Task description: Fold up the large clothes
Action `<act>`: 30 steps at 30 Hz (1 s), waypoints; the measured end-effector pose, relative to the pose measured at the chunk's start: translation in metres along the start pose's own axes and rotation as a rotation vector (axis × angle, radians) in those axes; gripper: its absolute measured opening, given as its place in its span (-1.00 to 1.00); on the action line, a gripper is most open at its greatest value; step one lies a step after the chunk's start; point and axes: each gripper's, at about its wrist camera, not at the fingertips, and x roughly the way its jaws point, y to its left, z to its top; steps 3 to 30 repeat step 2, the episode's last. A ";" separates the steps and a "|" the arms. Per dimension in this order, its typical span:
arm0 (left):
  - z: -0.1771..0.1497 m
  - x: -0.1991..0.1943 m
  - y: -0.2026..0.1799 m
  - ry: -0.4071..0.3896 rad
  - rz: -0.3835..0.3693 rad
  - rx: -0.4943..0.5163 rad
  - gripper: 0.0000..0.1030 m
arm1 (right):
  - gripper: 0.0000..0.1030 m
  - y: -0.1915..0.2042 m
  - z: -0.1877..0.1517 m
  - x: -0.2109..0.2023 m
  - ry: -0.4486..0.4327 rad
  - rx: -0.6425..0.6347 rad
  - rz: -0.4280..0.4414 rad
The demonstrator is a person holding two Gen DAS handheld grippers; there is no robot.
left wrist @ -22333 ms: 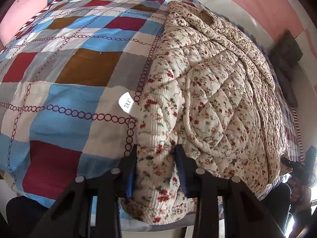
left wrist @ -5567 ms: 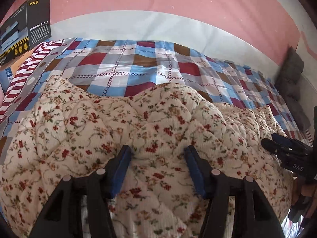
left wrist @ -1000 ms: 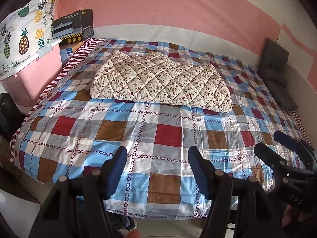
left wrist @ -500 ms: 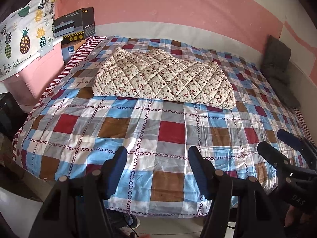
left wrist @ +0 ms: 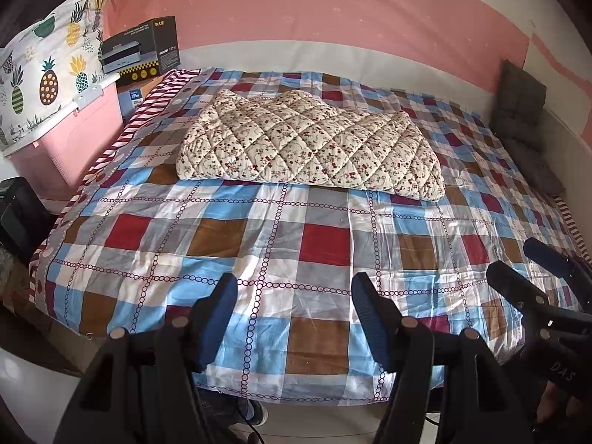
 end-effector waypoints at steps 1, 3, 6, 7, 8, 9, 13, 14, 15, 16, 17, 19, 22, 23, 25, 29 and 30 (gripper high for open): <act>0.000 0.000 0.000 0.000 0.003 0.001 0.29 | 0.47 0.000 0.000 0.000 0.000 0.001 0.001; 0.000 0.000 0.000 0.001 0.000 0.001 0.29 | 0.47 -0.001 -0.001 0.000 0.000 0.002 0.002; 0.000 0.000 0.000 0.001 0.000 0.001 0.29 | 0.47 -0.001 -0.001 0.000 0.000 0.002 0.002; 0.000 0.000 0.000 0.001 0.000 0.001 0.29 | 0.47 -0.001 -0.001 0.000 0.000 0.002 0.002; 0.000 0.000 0.000 0.001 0.000 0.001 0.29 | 0.47 -0.001 -0.001 0.000 0.000 0.002 0.002; 0.000 0.000 0.000 0.001 0.000 0.001 0.29 | 0.47 -0.001 -0.001 0.000 0.000 0.002 0.002; 0.000 0.000 0.000 0.001 0.000 0.001 0.29 | 0.47 -0.001 -0.001 0.000 0.000 0.002 0.002; 0.000 0.000 0.000 0.001 0.000 0.001 0.29 | 0.47 -0.001 -0.001 0.000 0.000 0.002 0.002; 0.000 0.000 0.000 0.001 0.000 0.001 0.29 | 0.47 -0.001 -0.001 0.000 0.000 0.002 0.002; 0.000 0.000 0.000 0.001 0.000 0.001 0.29 | 0.47 -0.001 -0.001 0.000 0.000 0.002 0.002; 0.000 0.000 0.000 0.001 0.000 0.001 0.29 | 0.47 -0.001 -0.001 0.000 0.000 0.002 0.002; 0.000 0.000 0.000 0.001 0.000 0.001 0.29 | 0.47 -0.001 -0.001 0.000 0.000 0.002 0.002; 0.000 0.000 0.000 0.001 0.000 0.001 0.29 | 0.47 -0.001 -0.001 0.000 0.000 0.002 0.002; 0.000 0.000 0.000 0.001 0.000 0.001 0.29 | 0.47 -0.001 -0.001 0.000 0.000 0.002 0.002; 0.000 0.000 0.000 0.001 0.000 0.001 0.29 | 0.47 -0.001 -0.001 0.000 0.000 0.002 0.002; 0.000 0.000 0.000 0.001 0.000 0.001 0.29 | 0.47 -0.001 -0.001 0.000 0.000 0.002 0.002; 0.000 0.000 0.000 0.001 0.000 0.001 0.29 | 0.47 -0.001 -0.001 0.000 0.000 0.002 0.002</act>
